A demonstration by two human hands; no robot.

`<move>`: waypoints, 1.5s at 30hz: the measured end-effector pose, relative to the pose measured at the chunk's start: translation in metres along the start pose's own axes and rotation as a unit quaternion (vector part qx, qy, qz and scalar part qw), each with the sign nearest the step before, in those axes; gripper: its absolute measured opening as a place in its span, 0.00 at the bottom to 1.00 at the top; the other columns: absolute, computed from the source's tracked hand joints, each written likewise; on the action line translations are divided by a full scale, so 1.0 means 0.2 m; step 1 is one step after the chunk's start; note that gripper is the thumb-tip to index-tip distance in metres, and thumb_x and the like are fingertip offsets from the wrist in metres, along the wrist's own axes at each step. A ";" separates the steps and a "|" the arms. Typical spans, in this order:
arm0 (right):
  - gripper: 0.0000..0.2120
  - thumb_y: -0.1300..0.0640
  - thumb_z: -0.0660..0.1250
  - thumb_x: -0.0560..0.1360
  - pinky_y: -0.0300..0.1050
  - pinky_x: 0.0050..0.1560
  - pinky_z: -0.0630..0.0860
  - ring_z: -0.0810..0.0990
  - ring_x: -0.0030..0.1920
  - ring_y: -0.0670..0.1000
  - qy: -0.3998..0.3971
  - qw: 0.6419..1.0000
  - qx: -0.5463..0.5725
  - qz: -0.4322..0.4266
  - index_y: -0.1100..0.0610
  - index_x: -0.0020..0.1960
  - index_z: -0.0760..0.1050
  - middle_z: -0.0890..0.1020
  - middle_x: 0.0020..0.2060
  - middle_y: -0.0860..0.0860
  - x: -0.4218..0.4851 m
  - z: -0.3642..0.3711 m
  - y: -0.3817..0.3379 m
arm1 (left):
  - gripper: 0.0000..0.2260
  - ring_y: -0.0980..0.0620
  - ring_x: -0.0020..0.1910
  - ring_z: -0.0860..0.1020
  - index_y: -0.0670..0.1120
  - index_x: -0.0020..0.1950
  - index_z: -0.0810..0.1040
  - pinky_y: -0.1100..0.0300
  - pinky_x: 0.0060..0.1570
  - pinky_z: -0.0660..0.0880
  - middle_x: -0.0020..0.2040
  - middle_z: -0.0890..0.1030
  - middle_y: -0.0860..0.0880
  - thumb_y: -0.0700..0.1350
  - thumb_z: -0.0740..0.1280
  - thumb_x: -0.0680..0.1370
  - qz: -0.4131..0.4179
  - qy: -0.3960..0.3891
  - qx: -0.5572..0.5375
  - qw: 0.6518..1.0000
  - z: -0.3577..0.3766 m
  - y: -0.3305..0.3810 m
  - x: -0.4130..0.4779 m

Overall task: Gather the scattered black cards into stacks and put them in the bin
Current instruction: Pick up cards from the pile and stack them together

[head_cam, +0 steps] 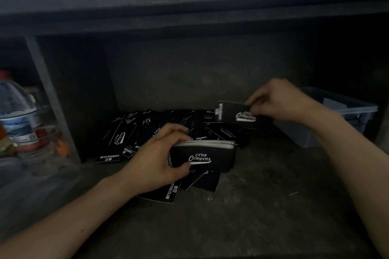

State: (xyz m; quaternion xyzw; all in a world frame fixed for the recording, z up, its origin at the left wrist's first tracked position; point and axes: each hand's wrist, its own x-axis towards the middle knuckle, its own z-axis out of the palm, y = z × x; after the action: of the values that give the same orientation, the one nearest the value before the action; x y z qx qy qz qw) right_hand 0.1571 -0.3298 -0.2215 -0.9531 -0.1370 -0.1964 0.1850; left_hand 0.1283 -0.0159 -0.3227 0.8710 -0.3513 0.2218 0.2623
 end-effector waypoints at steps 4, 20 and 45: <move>0.09 0.60 0.71 0.74 0.37 0.45 0.79 0.84 0.48 0.48 -0.247 0.951 0.176 -0.059 0.51 0.53 0.83 0.86 0.46 0.49 -0.06 0.14 -0.15 | 0.32 0.65 0.63 0.75 0.60 0.69 0.67 0.70 0.61 0.72 0.65 0.72 0.65 0.57 0.73 0.68 -0.016 0.010 -0.012 1.000 0.01 -0.01 0.01; 0.11 0.52 0.75 0.67 0.41 0.48 0.75 0.80 0.51 0.50 -0.069 0.987 -0.129 0.064 0.46 0.49 0.82 0.82 0.46 0.46 0.06 0.25 0.05 | 0.19 0.60 0.54 0.79 0.57 0.62 0.76 0.54 0.54 0.79 0.56 0.75 0.62 0.54 0.72 0.72 0.016 0.000 0.022 1.000 0.01 0.01 0.00; 0.26 0.51 0.57 0.82 0.47 0.72 0.63 0.64 0.74 0.55 -0.131 0.986 -0.089 -0.050 0.51 0.78 0.57 0.63 0.76 0.54 0.30 0.60 -0.02 | 0.16 0.62 0.51 0.80 0.57 0.62 0.76 0.54 0.51 0.79 0.54 0.80 0.62 0.56 0.69 0.75 -0.009 -0.019 0.040 0.999 0.01 0.01 0.01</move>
State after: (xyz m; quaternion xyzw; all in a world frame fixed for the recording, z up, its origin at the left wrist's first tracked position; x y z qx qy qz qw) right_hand 0.2482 -0.2651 -0.2966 -0.9752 -0.1895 -0.0906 0.0696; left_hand 0.1284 -0.0202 -0.3221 0.8878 -0.3393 0.2168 0.2230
